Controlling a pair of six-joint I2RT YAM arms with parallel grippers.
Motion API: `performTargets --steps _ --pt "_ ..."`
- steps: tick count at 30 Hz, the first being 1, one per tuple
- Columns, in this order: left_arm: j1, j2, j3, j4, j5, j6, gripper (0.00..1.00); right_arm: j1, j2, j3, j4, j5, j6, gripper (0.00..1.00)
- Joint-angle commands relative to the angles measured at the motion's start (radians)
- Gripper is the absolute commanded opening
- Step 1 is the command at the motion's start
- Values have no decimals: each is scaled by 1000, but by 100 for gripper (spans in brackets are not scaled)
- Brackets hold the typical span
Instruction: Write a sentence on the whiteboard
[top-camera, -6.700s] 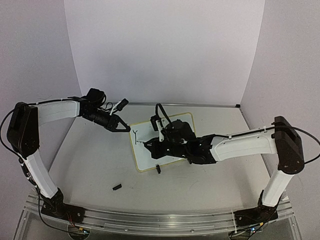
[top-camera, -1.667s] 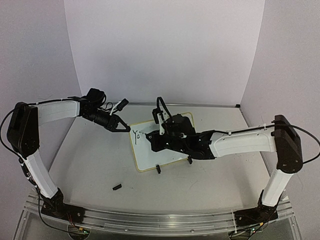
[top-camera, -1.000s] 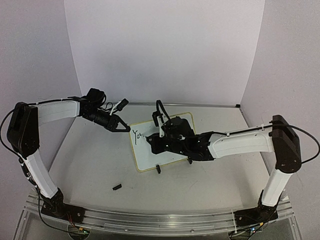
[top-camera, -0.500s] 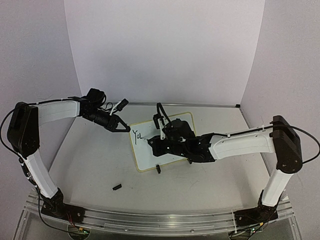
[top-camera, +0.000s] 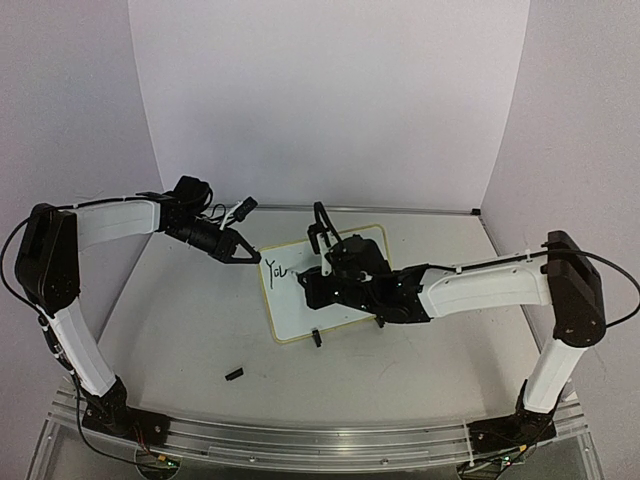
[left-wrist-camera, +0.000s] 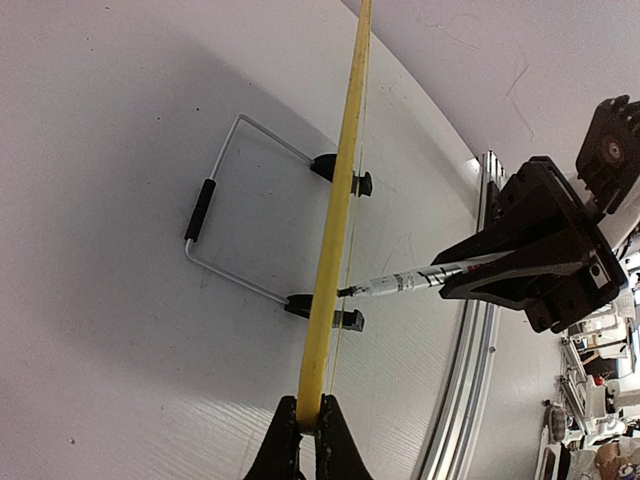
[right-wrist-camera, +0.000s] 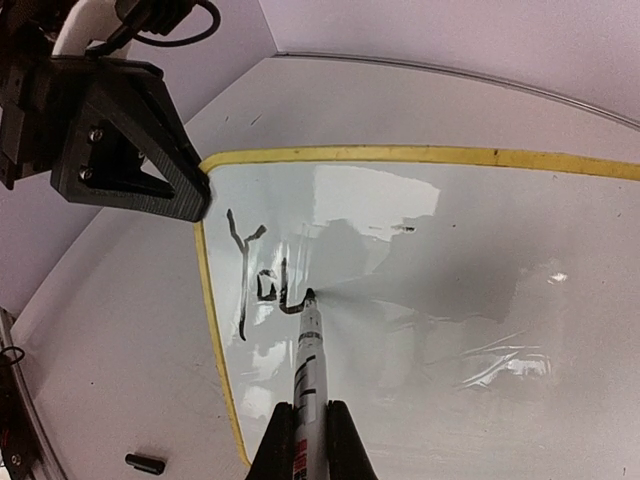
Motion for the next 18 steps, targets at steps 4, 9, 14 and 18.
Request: performTargets --steps 4,9,14,18 --pt "-9 7 34 -13 -12 44 0 -11 -11 45 15 64 -21 0" --pt "-9 8 34 -12 -13 45 0 -13 1 47 14 54 -16 0" --pt "-10 8 35 -13 -12 44 0 -13 -3 36 15 50 -12 0" --pt "-9 7 35 -13 -12 44 0 -14 -5 24 15 37 -4 0"
